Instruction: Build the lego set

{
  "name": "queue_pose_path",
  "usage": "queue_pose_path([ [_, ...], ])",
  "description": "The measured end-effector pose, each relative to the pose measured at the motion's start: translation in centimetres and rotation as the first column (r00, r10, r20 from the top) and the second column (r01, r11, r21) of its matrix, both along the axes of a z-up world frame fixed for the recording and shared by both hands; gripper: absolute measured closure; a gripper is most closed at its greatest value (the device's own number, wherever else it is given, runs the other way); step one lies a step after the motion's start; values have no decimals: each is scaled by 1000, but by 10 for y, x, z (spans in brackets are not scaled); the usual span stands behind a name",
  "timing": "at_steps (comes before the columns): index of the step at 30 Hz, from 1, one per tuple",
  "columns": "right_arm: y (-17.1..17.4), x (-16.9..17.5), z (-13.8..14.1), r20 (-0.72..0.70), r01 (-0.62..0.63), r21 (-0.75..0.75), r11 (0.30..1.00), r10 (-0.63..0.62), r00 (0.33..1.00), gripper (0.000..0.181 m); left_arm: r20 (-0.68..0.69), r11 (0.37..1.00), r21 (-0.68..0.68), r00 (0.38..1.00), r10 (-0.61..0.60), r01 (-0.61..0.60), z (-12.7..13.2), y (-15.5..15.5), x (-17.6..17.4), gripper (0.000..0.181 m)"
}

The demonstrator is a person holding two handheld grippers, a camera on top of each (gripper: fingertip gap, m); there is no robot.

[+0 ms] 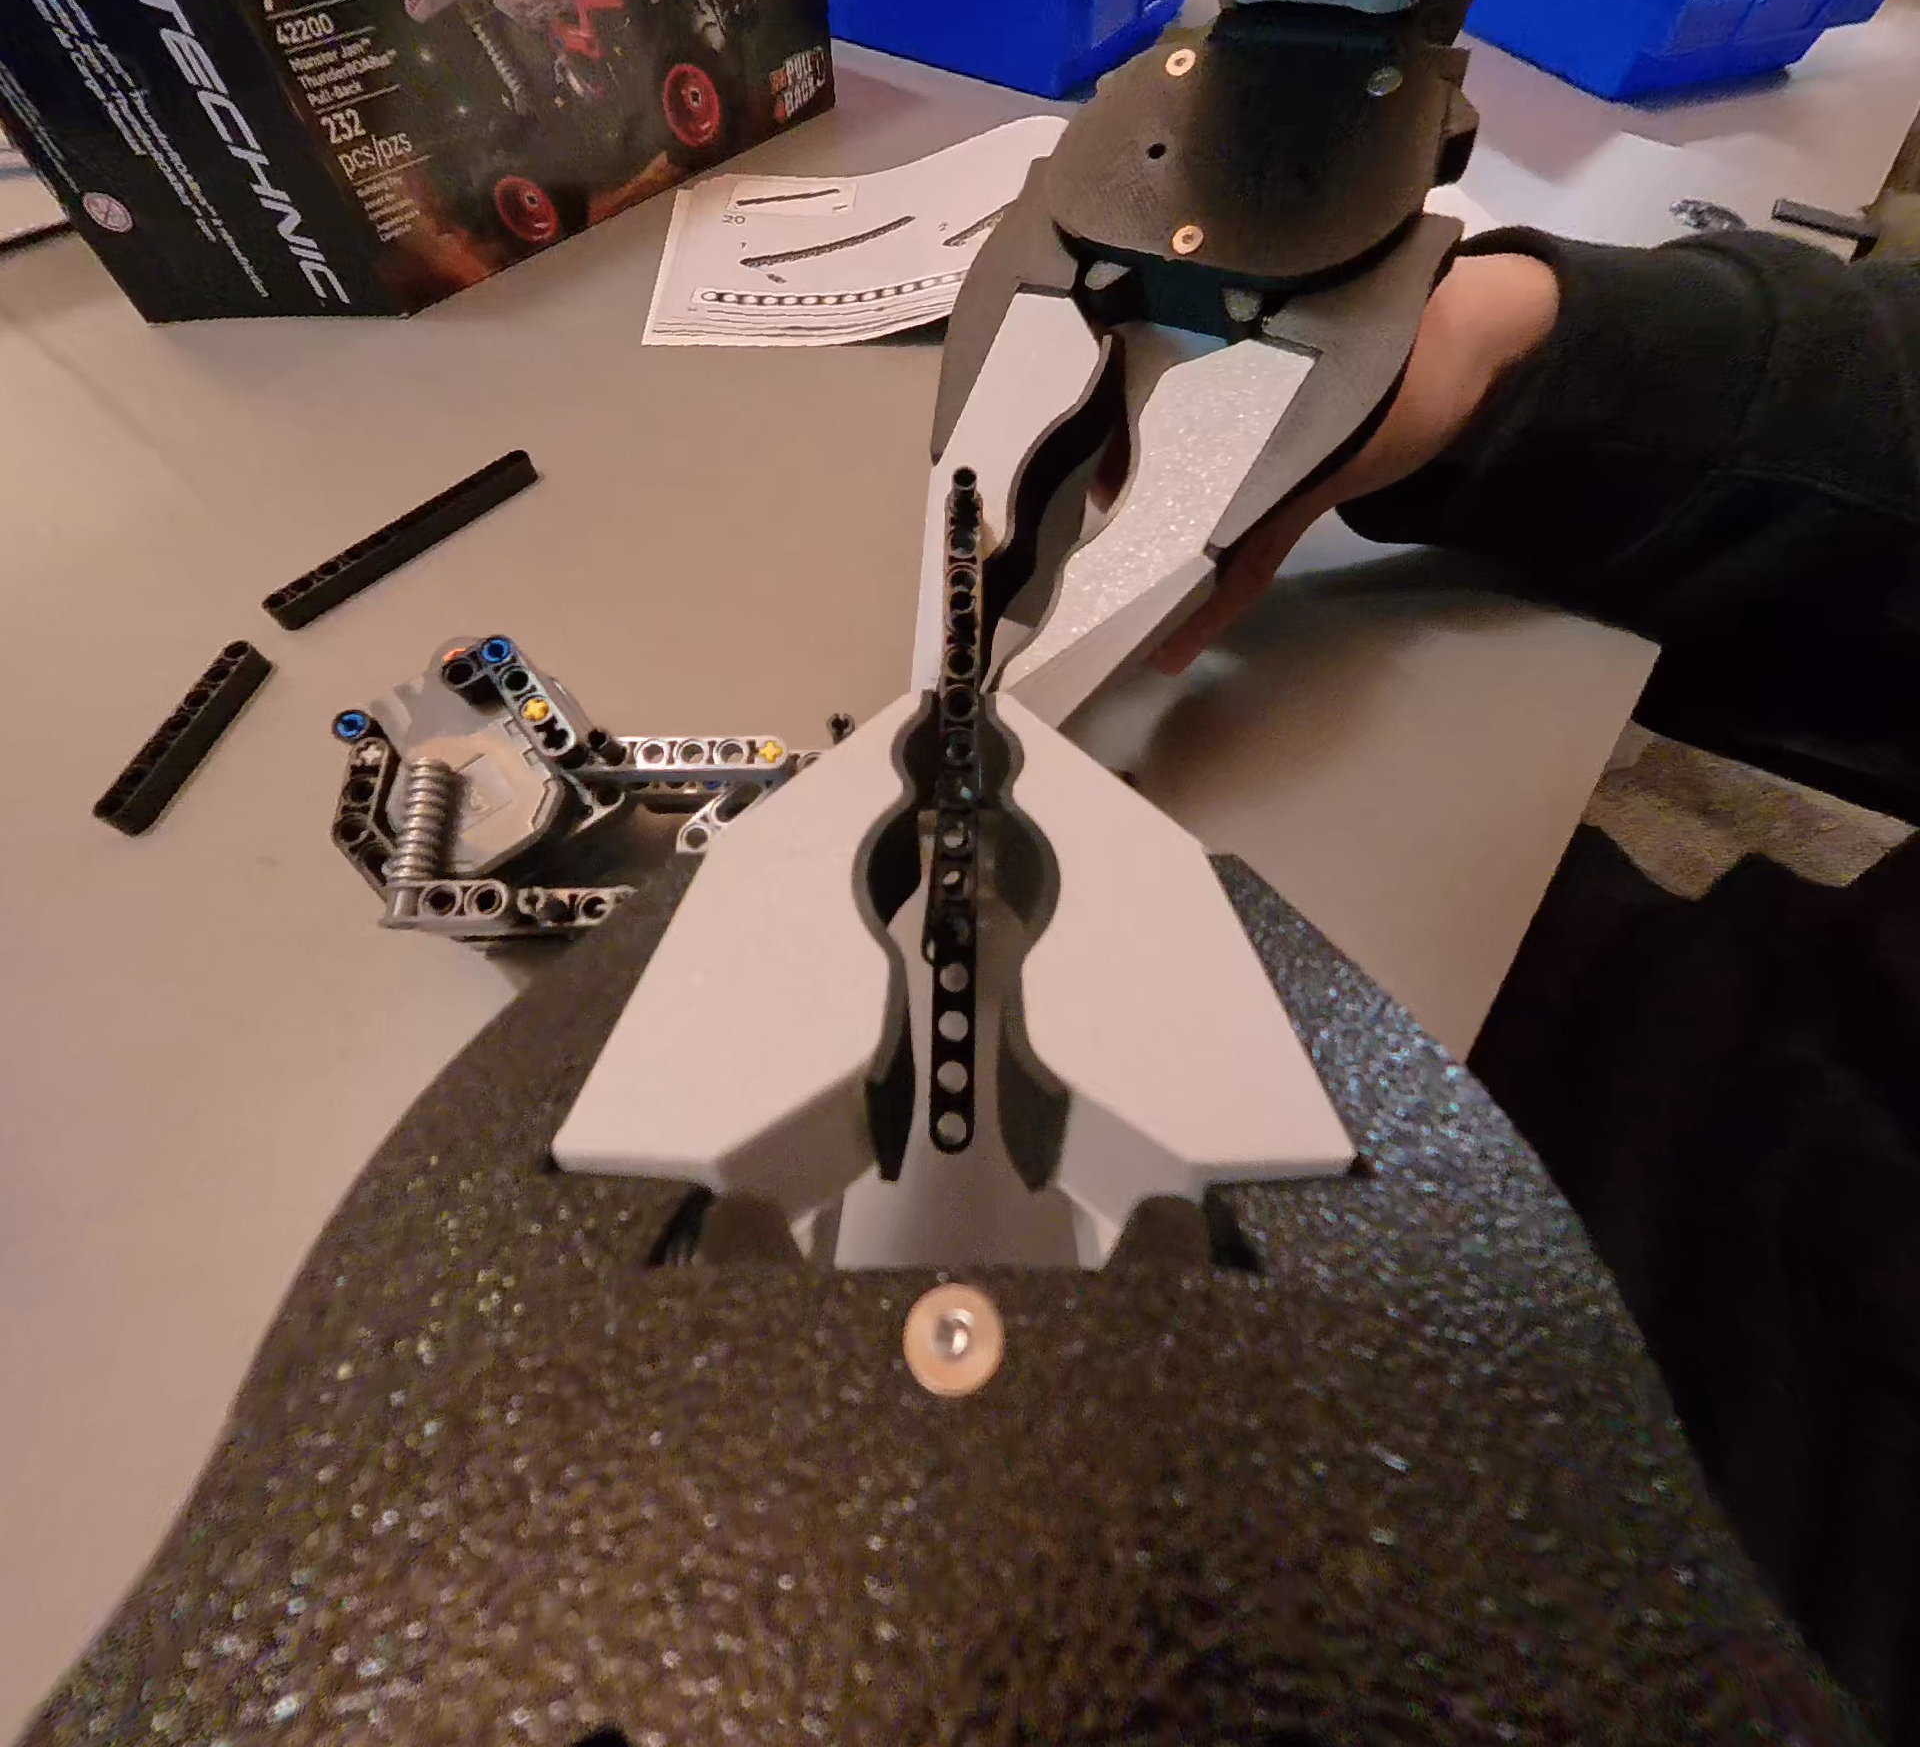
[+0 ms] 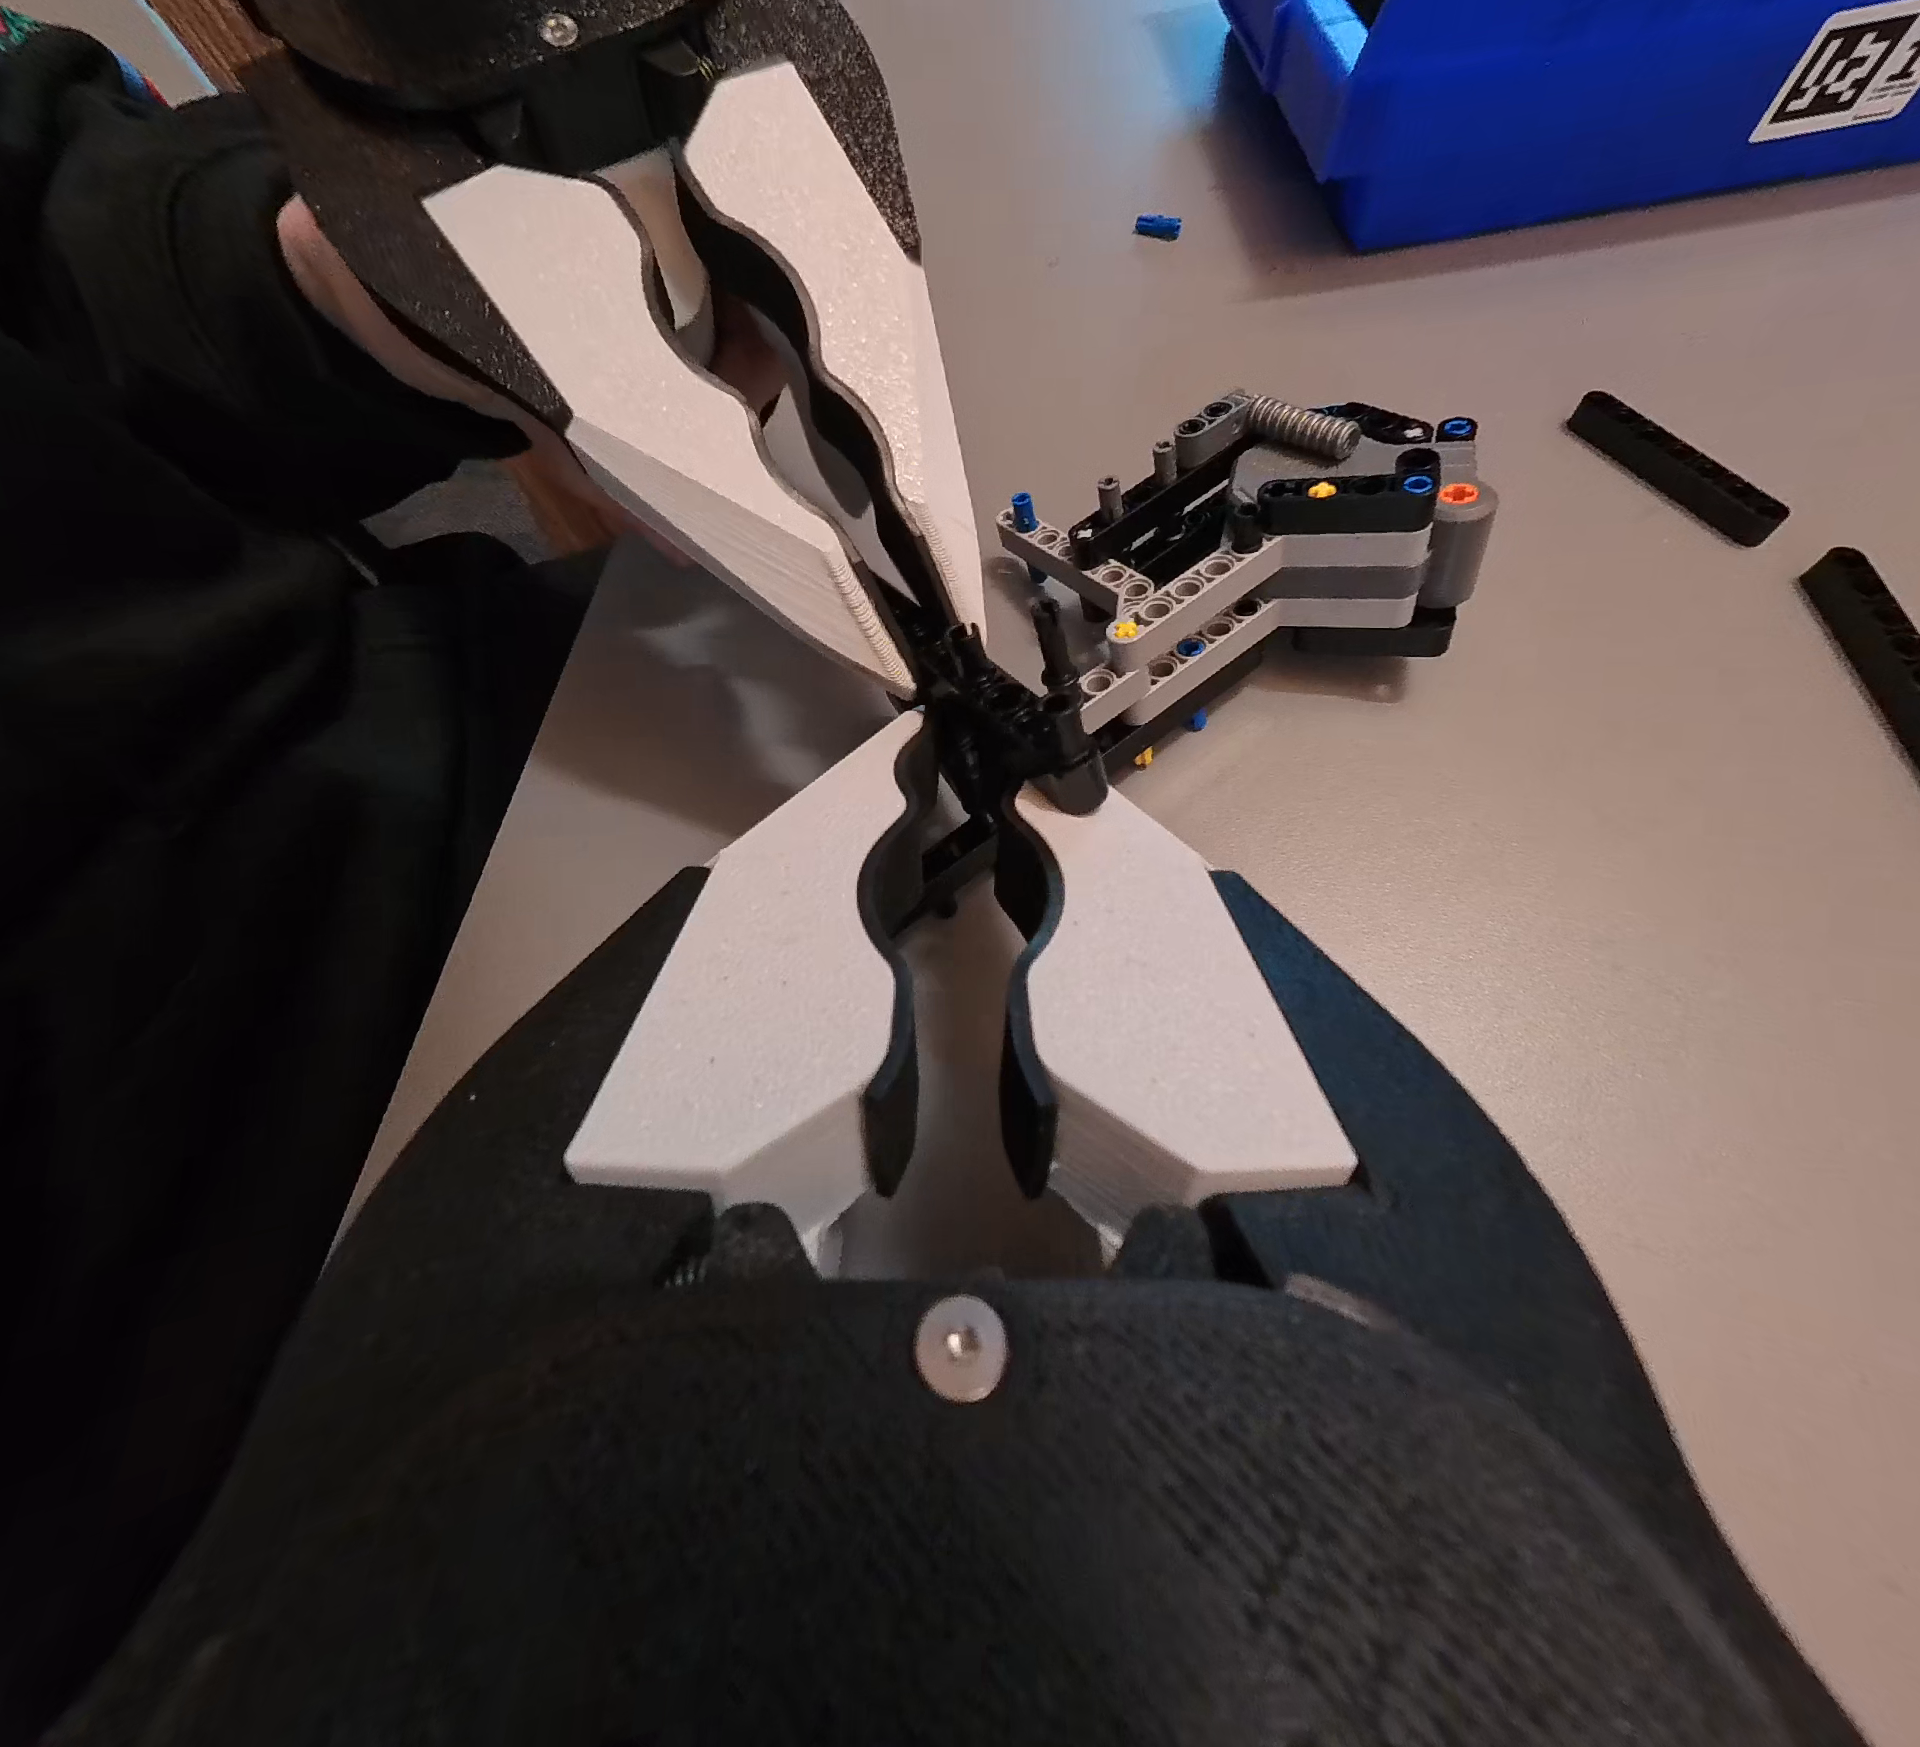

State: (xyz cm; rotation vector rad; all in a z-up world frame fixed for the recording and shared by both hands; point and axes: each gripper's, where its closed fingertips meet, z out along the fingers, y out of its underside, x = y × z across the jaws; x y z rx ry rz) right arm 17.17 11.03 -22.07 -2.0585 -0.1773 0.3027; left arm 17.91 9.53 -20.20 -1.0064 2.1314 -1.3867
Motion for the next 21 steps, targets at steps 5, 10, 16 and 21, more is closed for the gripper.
queue_pose_path([
  [5, 0, -1, -1, 6, -8, -3, 1000, 8, 1000, 177, -34, 999, 4, 999, -40, 40, -1, 0, -3, 176],
  [10, 0, -1, -1, -3, -9, -6, 1000, 9, 1000, 177, -42, 999, 8, 998, -53, 54, -1, 0, -3, 176],
  [16, 0, 0, -1, 1, -5, -10, 1000, 5, 1000, 177, -62, 998, -21, 996, -67, 66, -2, 0, -2, 176],
  [21, 0, 0, -2, 5, -2, -15, 1000, 2, 1000, 177, -88, 994, -93, 994, -65, 56, -3, 0, -2, 176],
])
